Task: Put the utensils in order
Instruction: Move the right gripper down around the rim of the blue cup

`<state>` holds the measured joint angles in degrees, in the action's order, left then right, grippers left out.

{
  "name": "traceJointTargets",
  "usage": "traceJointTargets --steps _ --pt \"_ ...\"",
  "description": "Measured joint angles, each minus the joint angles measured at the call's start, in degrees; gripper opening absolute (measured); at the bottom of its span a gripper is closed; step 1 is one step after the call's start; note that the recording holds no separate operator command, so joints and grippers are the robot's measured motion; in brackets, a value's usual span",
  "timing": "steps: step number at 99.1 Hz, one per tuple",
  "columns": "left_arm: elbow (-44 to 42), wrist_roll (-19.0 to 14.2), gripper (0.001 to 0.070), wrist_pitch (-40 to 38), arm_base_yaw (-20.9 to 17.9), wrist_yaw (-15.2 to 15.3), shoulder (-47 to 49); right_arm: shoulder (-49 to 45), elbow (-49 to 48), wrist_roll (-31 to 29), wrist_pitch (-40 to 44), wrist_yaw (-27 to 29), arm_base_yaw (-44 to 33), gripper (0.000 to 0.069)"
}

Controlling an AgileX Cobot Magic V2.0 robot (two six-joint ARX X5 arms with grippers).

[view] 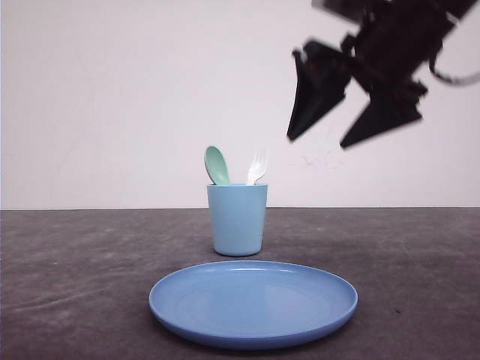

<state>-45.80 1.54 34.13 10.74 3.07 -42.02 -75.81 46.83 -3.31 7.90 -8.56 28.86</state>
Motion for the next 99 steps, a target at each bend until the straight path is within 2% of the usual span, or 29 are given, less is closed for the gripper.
traceJointTargets --steps 2,25,66,99 --pt "0.0 0.0 0.0276 0.0 0.0 0.0 0.0 0.0 -0.7 -0.1 -0.8 -0.2 0.0 0.0682" --pt "0.0 0.0 0.0276 0.0 0.0 0.0 0.0 -2.3 -2.3 -0.5 -6.1 -1.7 0.0 0.0681" --pt "0.0 0.0 0.0276 0.0 0.0 0.0 0.0 -14.7 -2.3 -0.5 -20.6 -7.9 0.0 0.0681" --pt "0.0 0.0 0.0276 0.0 0.0 0.0 0.0 -22.1 2.7 -0.5 -21.6 -9.4 0.5 0.0681"
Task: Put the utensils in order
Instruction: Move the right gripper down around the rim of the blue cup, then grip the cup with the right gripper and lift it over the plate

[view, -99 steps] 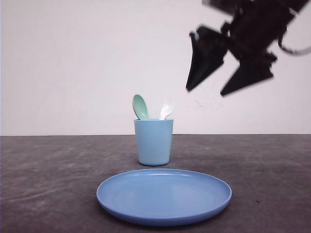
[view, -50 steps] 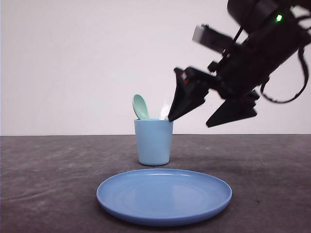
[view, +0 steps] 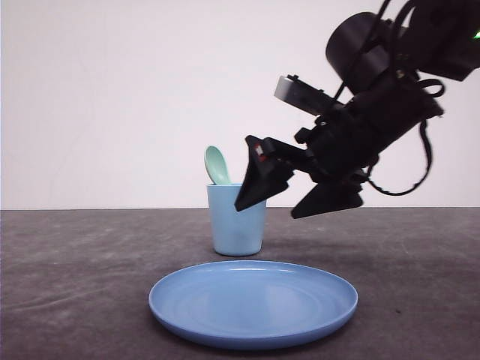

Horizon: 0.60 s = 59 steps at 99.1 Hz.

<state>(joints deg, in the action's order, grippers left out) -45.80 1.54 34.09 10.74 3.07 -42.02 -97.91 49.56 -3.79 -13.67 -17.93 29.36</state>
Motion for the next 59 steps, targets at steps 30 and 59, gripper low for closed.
traceJointTargets --steps 30,59 --pt "0.0 0.0 0.0276 0.0 0.0 0.0 0.0 -5.6 6.3 1.1 0.3 -0.8 1.6 0.0681" --pt "0.0 0.0 0.0276 0.0 0.0 0.0 0.0 -9.0 11.6 2.1 1.0 -1.2 3.3 0.0681"
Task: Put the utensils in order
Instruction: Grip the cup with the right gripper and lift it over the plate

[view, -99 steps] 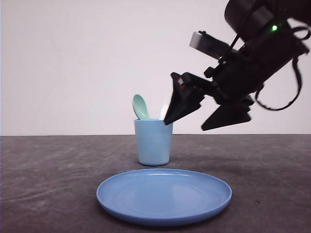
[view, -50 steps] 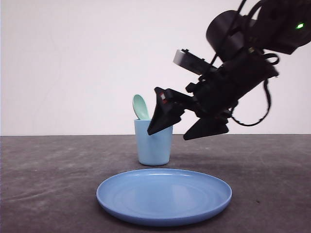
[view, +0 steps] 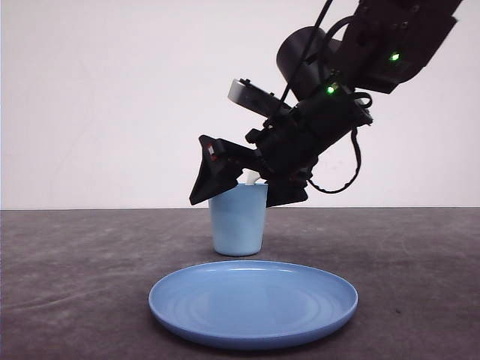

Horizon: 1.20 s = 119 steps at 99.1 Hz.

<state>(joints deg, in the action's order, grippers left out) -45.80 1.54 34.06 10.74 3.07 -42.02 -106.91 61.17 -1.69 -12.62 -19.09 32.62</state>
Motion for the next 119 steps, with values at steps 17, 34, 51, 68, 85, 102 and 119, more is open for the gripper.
traceJointTargets --steps 17,34,51,68,85,102,119 --pt "0.0 0.0 0.0276 0.0 0.0 0.0 0.0 -0.1 0.1 0.4 0.7 0.5 0.0 0.068" --pt "0.0 0.0 0.0276 0.0 0.0 0.0 0.0 -0.1 0.1 1.4 3.4 1.4 0.0 0.0662" --pt "0.0 0.0 0.0276 -0.2 0.0 0.0 0.0 -0.1 0.1 2.0 3.5 1.5 0.0 0.0502" --pt "0.0 0.0 0.0276 -0.3 0.0 0.0 0.0 -0.1 0.1 2.3 2.8 1.3 0.1 0.0483" --pt "0.0 0.0 0.0276 -0.4 0.0 0.0 0.0 1.0 0.1 2.3 5.8 1.1 0.1 0.0483" --pt "0.0 0.2 0.0276 -0.4 0.0 0.0 0.0 8.7 0.1 2.3 11.9 1.1 0.4 0.0482" --pt "0.0 0.4 0.0276 -0.5 0.0 0.0 0.0 16.9 -0.8 1.5 17.4 2.1 1.9 0.0482"
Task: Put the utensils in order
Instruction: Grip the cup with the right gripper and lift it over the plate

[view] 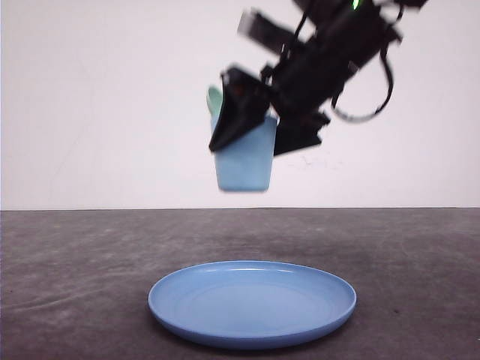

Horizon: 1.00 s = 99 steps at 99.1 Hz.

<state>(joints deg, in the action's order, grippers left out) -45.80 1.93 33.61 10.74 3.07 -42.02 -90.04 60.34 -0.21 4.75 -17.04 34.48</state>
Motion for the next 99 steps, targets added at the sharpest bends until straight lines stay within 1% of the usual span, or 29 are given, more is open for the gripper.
traceJointTargets --steps 13,39,52,63,76,99 --pt "0.0 0.0 0.0276 0.0 0.0 0.0 0.0 7.8 -6.0 -0.3 0.7 3.2 2.3 0.0482" --pt "0.0 0.0 0.0276 -1.3 0.0 0.0 0.0 20.9 -15.8 -2.0 1.0 3.9 5.6 0.0482" --pt "0.0 0.0 0.0276 -1.2 0.0 0.0 0.0 25.1 -20.1 -2.9 0.9 6.0 7.6 0.0482" --pt "0.0 0.0 0.0276 -1.2 0.0 0.0 0.0 26.9 -24.0 -3.1 -0.6 6.8 9.8 0.0482" --pt "0.0 0.0 0.0276 -1.2 0.0 0.0 0.0 26.9 -28.2 -3.1 -4.5 7.8 11.9 0.0482" --pt "0.0 0.0 0.0276 -1.0 0.0 0.0 0.0 25.4 -32.5 -2.9 -14.3 8.1 13.2 0.0482"
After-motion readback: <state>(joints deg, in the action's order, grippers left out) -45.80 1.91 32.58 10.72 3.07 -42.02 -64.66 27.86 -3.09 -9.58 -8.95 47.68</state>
